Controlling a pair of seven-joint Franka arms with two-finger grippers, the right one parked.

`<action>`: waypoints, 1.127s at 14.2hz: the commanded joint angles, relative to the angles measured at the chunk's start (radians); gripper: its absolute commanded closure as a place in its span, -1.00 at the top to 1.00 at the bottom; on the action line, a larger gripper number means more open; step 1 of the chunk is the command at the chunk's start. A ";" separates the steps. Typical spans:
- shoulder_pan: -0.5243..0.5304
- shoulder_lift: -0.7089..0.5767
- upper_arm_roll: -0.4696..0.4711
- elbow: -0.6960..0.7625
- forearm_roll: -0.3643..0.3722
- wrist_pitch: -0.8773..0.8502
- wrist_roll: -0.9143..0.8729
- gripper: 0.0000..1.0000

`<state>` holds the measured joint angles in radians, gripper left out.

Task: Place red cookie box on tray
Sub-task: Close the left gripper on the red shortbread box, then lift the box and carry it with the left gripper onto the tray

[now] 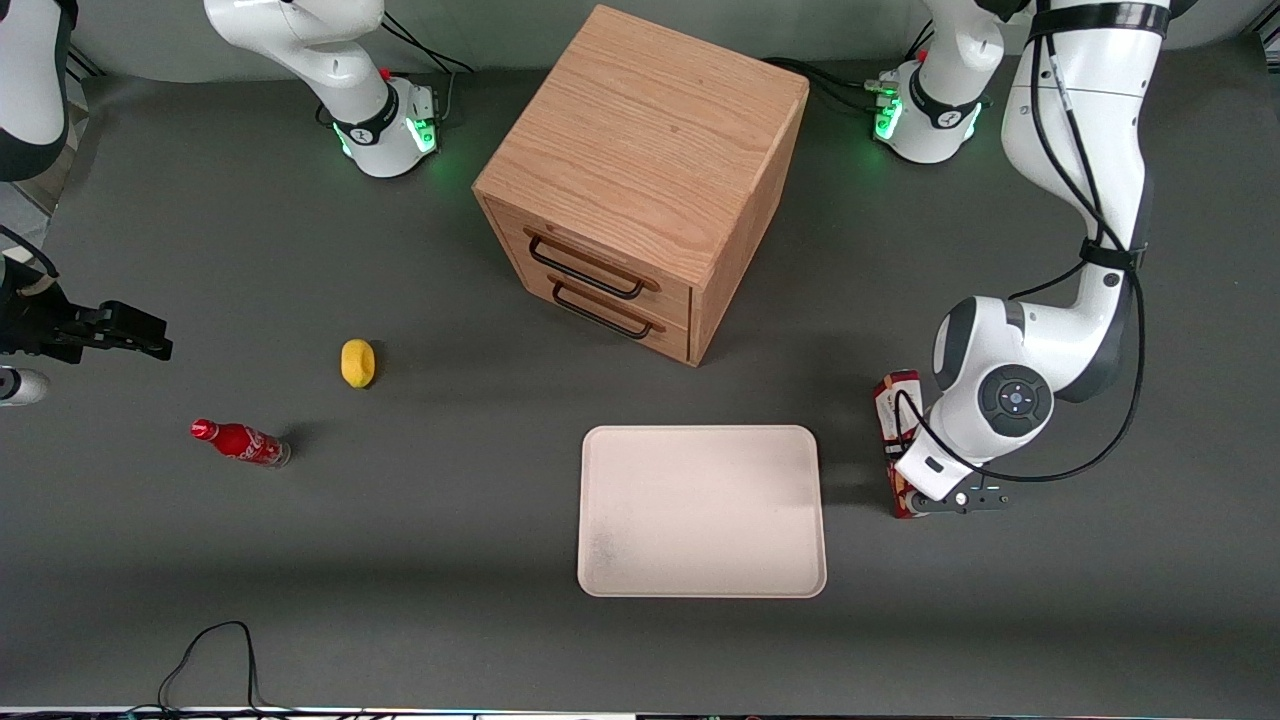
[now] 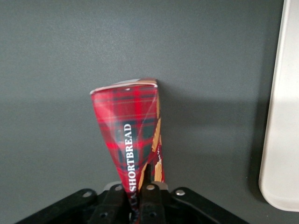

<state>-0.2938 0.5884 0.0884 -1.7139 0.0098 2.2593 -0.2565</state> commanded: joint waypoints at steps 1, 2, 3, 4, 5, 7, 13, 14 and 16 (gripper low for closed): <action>-0.011 -0.041 0.017 0.043 -0.002 -0.100 -0.003 -1.00; -0.011 -0.042 0.016 0.103 -0.004 -0.177 -0.001 -1.00; -0.013 -0.041 0.016 0.179 -0.004 -0.261 -0.001 -1.00; -0.011 -0.036 0.016 0.256 -0.007 -0.340 -0.001 -1.00; -0.011 -0.030 0.016 0.326 -0.007 -0.404 -0.001 -1.00; -0.011 0.016 0.014 0.495 -0.011 -0.490 0.016 -1.00; -0.030 0.212 0.004 0.812 -0.174 -0.494 0.011 -1.00; -0.047 0.246 0.002 0.833 -0.176 -0.472 0.007 -1.00; -0.060 0.287 -0.001 0.836 -0.176 -0.414 0.006 -1.00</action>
<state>-0.3339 0.7980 0.0780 -0.9676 -0.1484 1.8221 -0.2512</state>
